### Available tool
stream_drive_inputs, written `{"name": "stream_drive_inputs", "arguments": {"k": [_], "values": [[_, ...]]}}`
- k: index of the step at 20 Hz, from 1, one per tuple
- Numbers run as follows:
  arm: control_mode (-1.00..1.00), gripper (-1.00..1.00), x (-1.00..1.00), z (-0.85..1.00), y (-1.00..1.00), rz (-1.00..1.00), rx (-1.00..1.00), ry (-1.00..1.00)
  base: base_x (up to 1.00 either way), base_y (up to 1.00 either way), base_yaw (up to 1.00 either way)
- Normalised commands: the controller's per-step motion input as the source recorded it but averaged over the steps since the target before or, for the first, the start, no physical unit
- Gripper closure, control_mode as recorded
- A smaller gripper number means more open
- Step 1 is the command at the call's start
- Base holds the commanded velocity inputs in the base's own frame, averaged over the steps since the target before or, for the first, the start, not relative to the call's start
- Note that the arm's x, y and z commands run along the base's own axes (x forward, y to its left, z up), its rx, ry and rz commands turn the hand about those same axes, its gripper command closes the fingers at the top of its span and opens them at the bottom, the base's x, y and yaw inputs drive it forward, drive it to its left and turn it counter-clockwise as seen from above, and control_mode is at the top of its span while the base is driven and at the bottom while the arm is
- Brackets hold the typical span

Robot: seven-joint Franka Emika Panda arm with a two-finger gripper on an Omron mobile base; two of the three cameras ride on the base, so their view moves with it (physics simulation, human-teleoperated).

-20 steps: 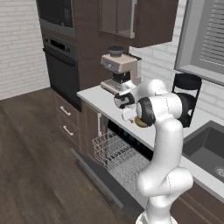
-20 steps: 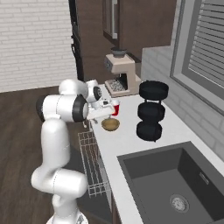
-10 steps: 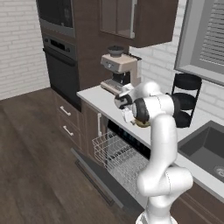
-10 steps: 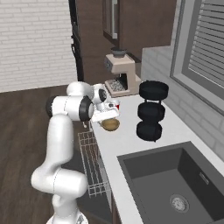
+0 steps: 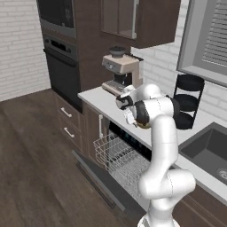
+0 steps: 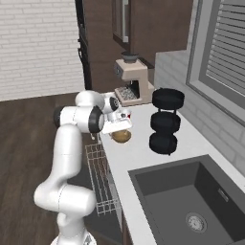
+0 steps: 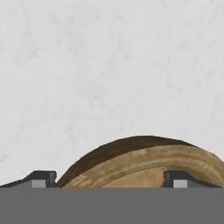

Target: Pick up the cup and bowl from the counter, place them in the dishwasher, and close the dishwasher door.

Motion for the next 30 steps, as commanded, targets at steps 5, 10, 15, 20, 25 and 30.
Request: {"name": "stream_drive_inputs", "arguments": {"k": [5,10,15,20,25,30], "values": [[-1.0,1.0,-0.03,-0.16,-0.03,0.04,0.0,0.0,0.0,0.0,0.0],[-1.0,1.0,-0.25,0.0,0.0,0.05,0.06,0.0,0.0,0.0,0.0],[-1.0,1.0,-0.62,0.02,0.18,0.07,0.11,-0.03,0.0,0.0,0.0],[-1.0,1.0,-0.76,0.11,0.72,0.09,0.09,0.0,0.0,0.0,0.0],[-1.0,1.0,-0.66,0.08,1.0,0.09,0.02,-0.03,0.0,0.0,0.0],[-1.0,1.0,-0.27,0.0,0.87,0.07,0.0,-0.04,0.0,0.0,0.0]]}}
